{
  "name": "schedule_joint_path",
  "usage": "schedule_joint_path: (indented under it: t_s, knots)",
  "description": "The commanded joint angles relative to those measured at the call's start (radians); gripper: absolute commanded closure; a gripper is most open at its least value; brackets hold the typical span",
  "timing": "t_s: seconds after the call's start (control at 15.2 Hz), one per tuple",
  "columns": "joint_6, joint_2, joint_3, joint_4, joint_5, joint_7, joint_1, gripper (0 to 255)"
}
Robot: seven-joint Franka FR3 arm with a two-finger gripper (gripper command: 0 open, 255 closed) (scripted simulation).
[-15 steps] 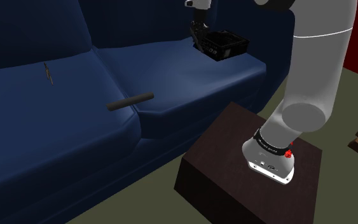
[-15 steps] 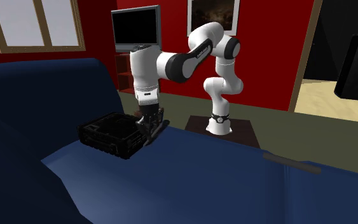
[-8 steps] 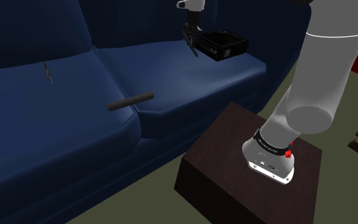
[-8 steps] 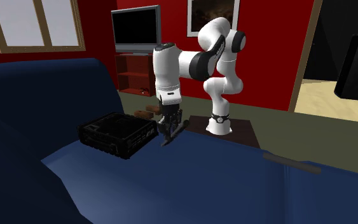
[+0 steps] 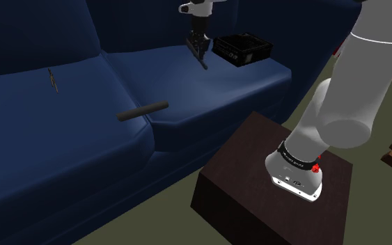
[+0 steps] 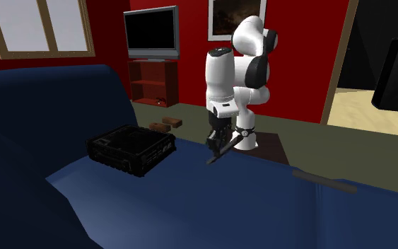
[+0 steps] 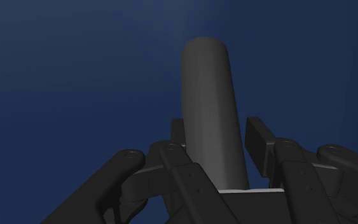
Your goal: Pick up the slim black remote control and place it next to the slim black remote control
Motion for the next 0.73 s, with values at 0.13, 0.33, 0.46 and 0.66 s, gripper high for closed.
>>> schedule_joint_path:
  t_s: [0.13, 0.33, 0.46, 0.66]
  knots:
    - [0.011, -0.046, 0.034, -0.049, -0.016, 0.1, 0.06, 255]
    - [0.019, -0.069, 0.064, -0.074, -0.022, 0.173, 0.102, 255]
    - [0.022, -0.079, 0.084, -0.085, -0.023, 0.221, 0.129, 255]
    - [0.026, -0.086, 0.116, -0.092, -0.022, 0.291, 0.168, 255]
